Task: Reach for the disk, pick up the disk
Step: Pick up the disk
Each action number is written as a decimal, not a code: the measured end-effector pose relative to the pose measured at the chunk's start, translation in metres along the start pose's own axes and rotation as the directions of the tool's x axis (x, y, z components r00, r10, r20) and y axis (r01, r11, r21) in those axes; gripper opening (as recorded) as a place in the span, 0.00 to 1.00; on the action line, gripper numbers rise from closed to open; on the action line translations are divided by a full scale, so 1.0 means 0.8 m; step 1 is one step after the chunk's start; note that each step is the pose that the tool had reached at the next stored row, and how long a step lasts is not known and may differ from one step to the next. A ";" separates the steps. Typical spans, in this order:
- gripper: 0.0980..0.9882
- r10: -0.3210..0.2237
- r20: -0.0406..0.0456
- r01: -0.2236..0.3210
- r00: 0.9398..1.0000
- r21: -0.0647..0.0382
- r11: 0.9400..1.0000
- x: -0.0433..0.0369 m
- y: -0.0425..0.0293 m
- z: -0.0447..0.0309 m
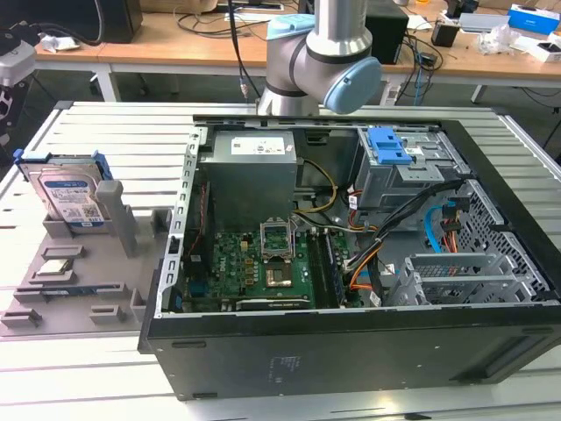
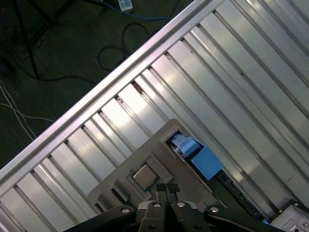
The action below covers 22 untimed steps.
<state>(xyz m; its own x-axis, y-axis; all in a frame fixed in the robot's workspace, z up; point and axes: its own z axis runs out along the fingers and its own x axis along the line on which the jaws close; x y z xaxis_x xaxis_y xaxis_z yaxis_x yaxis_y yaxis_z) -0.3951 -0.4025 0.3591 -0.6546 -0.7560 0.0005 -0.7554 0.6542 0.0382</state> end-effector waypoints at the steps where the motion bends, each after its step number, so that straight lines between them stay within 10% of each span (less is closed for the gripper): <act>1: 0.01 -0.024 -0.001 0.024 1.000 0.000 1.000 0.000 0.0000 0.0000; 11: 0.01 -0.142 -0.005 0.142 0.990 0.000 0.990 0.000 0.0000 0.0000; 22: 0.01 -0.282 -0.011 0.282 0.959 -0.001 0.959 0.000 0.0000 0.0000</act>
<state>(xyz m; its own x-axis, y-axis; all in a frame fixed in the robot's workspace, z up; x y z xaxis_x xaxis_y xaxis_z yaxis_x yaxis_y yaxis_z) -0.3950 -0.4025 0.3592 -0.4145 -0.9100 0.0005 -0.9094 0.4142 0.0382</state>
